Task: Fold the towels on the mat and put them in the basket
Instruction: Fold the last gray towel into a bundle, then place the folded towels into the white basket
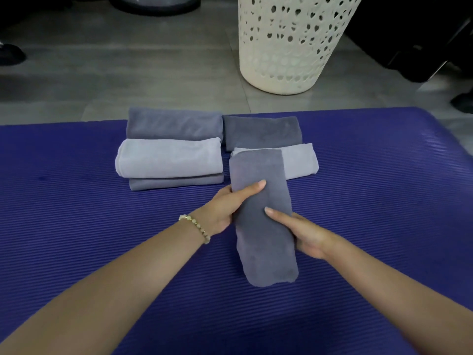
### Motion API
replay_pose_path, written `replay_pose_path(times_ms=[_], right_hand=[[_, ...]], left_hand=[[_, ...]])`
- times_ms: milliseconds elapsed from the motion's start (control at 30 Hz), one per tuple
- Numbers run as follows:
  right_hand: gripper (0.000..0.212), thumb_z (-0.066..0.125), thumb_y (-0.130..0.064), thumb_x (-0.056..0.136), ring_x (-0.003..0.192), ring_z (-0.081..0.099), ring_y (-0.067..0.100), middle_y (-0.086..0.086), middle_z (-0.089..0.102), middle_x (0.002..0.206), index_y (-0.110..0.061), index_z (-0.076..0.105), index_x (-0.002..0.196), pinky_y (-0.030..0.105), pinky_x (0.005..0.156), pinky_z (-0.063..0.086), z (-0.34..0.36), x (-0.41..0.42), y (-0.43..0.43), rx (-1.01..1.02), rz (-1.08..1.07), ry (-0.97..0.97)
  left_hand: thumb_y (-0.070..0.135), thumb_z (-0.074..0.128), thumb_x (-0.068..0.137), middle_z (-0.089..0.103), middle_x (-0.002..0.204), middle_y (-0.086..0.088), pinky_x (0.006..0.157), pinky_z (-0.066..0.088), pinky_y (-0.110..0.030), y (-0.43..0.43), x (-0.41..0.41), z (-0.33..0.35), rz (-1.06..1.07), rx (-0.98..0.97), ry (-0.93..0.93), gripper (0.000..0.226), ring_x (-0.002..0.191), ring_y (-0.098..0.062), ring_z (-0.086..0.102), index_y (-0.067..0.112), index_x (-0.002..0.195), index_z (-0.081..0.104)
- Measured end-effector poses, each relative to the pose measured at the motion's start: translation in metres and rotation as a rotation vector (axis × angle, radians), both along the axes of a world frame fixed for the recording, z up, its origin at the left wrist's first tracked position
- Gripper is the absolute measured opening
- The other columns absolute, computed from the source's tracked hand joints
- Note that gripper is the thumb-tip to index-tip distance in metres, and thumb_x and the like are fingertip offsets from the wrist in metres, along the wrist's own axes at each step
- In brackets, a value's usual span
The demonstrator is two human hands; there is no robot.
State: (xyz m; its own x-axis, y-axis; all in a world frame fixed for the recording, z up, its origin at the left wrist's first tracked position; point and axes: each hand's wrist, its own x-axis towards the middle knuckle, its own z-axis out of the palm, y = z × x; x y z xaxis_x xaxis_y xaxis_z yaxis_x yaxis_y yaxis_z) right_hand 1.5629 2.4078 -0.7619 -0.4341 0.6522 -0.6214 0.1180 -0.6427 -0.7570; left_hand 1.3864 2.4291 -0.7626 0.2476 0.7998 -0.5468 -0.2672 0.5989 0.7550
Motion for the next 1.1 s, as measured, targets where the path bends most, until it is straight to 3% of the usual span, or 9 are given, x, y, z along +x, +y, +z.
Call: replay_pose_path(times_ms=[67,133,233,467,567,767,867,967,1100], right_hand=[[0.044,0.061,-0.038,0.087,0.107,0.067,0.02,0.008,0.07,0.116,-0.011,0.063,0.121,0.03,0.089,0.051,-0.001,0.016,0.01,-0.026,-0.15,0.008],[0.046,0.064,-0.039,0.084,0.104,0.068,0.022,0.009,0.071,0.113,-0.009,0.064,0.12,0.032,0.086,0.052,-0.004,0.035,0.019,-0.049,-0.301,0.005],[0.05,0.067,-0.04,0.082,0.105,0.067,0.024,0.01,0.07,0.114,-0.01,0.063,0.122,0.037,0.09,0.051,-0.011,0.062,0.029,-0.057,-0.434,0.001],[0.045,0.064,-0.039,0.085,0.103,0.069,0.025,0.01,0.071,0.112,-0.011,0.064,0.12,0.038,0.086,0.052,-0.022,0.093,0.04,-0.088,-0.484,0.0],[0.042,0.063,-0.037,0.086,0.102,0.069,0.025,0.011,0.071,0.11,-0.009,0.065,0.118,0.037,0.086,0.052,-0.023,0.095,0.043,-0.084,-0.468,0.001],[0.044,0.063,-0.038,0.086,0.101,0.069,0.026,0.012,0.071,0.111,-0.008,0.064,0.119,0.036,0.083,0.053,-0.023,0.09,0.044,-0.115,-0.495,0.028],[0.046,0.063,-0.038,0.085,0.103,0.068,0.026,0.013,0.071,0.112,-0.008,0.064,0.12,0.036,0.085,0.052,-0.02,0.089,0.042,-0.116,-0.472,0.026],[0.054,0.068,-0.042,0.081,0.106,0.067,0.026,0.013,0.07,0.115,-0.008,0.063,0.122,0.036,0.086,0.053,-0.007,0.095,0.039,-0.096,-0.449,0.036],[0.093,0.092,-0.052,0.039,0.099,0.07,0.025,0.013,0.071,0.111,-0.009,0.065,0.117,0.028,0.07,0.058,0.028,0.101,0.036,0.021,-0.398,0.092]], left_hand=[[0.044,0.059,0.09,0.066,0.121,-0.001,0.095,0.049,-0.028,0.025,0.013,-0.003,0.035,-0.004,-0.005,0.046,0.109,-0.014,0.063,0.013,0.124,0.059],[0.051,0.048,0.094,0.051,0.139,-0.003,0.106,0.04,-0.032,0.045,0.023,-0.016,0.164,-0.097,-0.037,0.06,0.123,-0.018,0.052,0.014,0.141,0.041],[0.054,0.052,0.09,0.028,0.154,-0.011,0.113,0.032,-0.039,0.061,0.036,-0.044,0.248,-0.298,-0.135,0.084,0.137,-0.027,0.036,0.008,0.151,0.017],[0.04,0.063,0.089,0.04,0.147,-0.004,0.106,0.038,-0.036,0.098,0.065,-0.071,0.44,-0.347,-0.122,0.063,0.13,-0.021,0.044,0.014,0.141,0.039],[0.035,0.069,0.086,0.051,0.135,0.0,0.095,0.043,-0.028,0.115,0.074,-0.077,0.507,-0.285,-0.126,0.057,0.116,-0.015,0.051,0.014,0.134,0.048],[0.043,0.072,0.081,0.055,0.124,-0.002,0.082,0.049,-0.032,0.139,0.097,-0.085,0.566,-0.318,-0.153,0.069,0.101,-0.021,0.057,0.018,0.138,0.042],[0.035,0.069,0.086,0.062,0.125,-0.003,0.069,0.051,-0.028,0.135,0.1,-0.082,0.697,-0.223,-0.185,0.056,0.102,-0.019,0.061,0.022,0.135,0.046],[0.026,0.065,0.09,0.059,0.13,-0.003,0.082,0.055,-0.036,0.118,0.091,-0.073,0.639,-0.023,-0.102,0.052,0.113,-0.02,0.06,0.022,0.137,0.044],[0.041,0.069,0.083,0.064,0.123,0.003,0.092,0.054,-0.041,0.087,0.056,-0.046,0.422,0.219,0.09,0.055,0.113,-0.015,0.062,0.02,0.131,0.05]])
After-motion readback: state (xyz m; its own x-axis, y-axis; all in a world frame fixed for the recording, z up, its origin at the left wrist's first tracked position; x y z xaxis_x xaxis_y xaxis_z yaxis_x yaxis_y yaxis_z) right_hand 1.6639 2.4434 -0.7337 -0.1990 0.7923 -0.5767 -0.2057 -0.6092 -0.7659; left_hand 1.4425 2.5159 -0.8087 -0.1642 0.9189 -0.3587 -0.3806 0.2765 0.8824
